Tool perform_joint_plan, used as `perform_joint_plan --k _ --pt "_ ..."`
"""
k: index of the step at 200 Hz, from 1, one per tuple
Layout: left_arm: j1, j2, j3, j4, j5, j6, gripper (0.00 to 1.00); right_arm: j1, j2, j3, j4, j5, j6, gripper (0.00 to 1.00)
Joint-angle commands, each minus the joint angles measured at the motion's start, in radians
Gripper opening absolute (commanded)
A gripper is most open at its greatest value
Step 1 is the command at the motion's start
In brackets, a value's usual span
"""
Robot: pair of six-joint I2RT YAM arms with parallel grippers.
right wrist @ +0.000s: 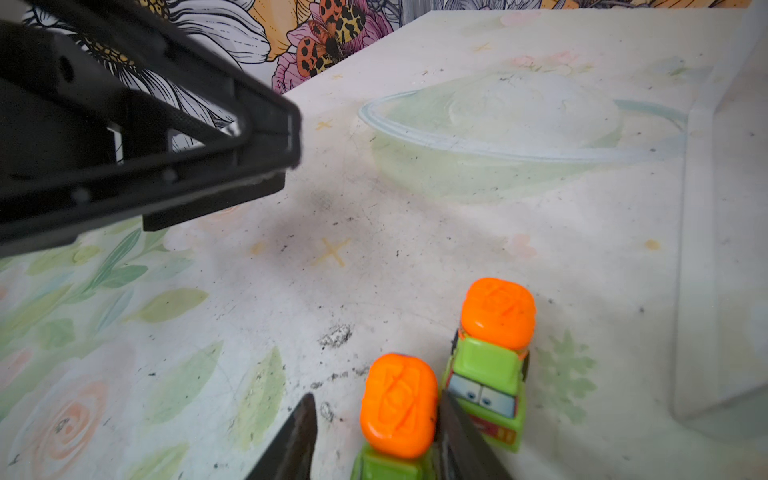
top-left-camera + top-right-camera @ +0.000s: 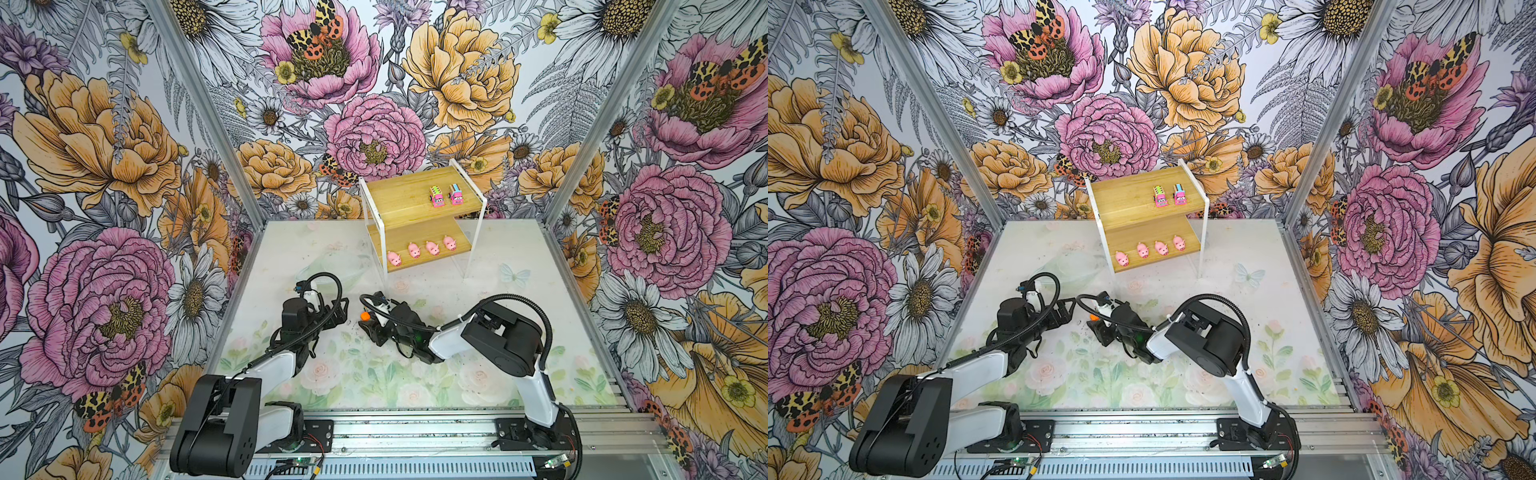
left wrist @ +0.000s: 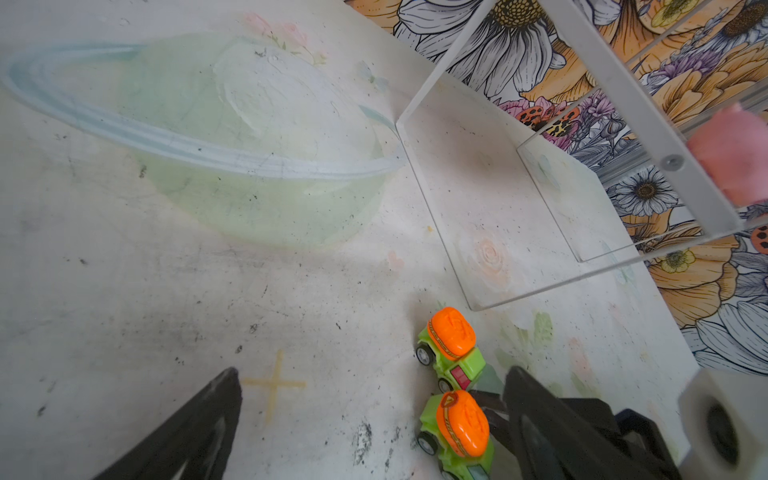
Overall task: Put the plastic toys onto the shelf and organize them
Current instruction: 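Lower the right gripper onto one green truck with orange top and grasp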
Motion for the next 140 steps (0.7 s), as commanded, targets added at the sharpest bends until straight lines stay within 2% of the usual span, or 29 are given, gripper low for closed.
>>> perform_joint_plan --k 1,112,140 --pt "0.012 0.003 0.009 0.021 0.028 -0.001 0.99 -0.004 0.032 0.029 -0.017 -0.002 0.018 0.45" --pt "0.014 0.002 0.007 0.023 0.028 -0.002 0.99 -0.01 0.027 0.032 -0.042 -0.043 0.014 0.25" --pt "0.014 0.002 0.007 0.023 0.028 -0.002 0.99 -0.011 0.003 0.016 -0.045 -0.059 0.008 0.23"
